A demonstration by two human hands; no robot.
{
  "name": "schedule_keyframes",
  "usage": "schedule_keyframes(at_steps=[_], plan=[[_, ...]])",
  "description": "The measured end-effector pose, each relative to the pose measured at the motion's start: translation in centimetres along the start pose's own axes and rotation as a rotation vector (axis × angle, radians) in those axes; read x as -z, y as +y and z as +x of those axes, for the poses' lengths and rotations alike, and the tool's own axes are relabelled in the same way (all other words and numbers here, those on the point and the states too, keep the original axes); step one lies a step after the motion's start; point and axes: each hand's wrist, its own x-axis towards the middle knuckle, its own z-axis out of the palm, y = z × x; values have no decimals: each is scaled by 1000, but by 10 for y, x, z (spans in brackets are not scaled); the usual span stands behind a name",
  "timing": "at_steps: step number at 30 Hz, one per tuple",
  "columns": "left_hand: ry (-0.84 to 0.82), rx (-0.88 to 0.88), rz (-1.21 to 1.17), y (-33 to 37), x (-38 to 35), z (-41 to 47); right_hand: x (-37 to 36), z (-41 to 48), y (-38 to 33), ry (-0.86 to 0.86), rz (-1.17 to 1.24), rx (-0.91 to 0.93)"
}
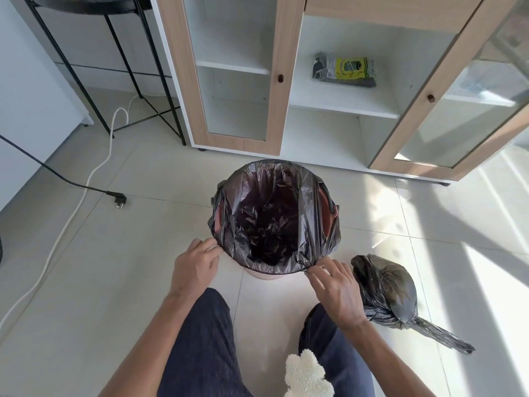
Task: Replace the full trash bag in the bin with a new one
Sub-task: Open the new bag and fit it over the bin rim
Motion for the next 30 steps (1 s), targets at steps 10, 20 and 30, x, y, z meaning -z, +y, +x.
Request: schedule_keyframes(at_steps=[10,20,30], plan=[[-62,157,-63,-10,8,28,7,12,25,-131,22,-247],[-10,518,-527,-1,2,38,32,57,28,-53,320,-665],[54,788,-698,25,-3,85,11,129,18,-292,194,-693]])
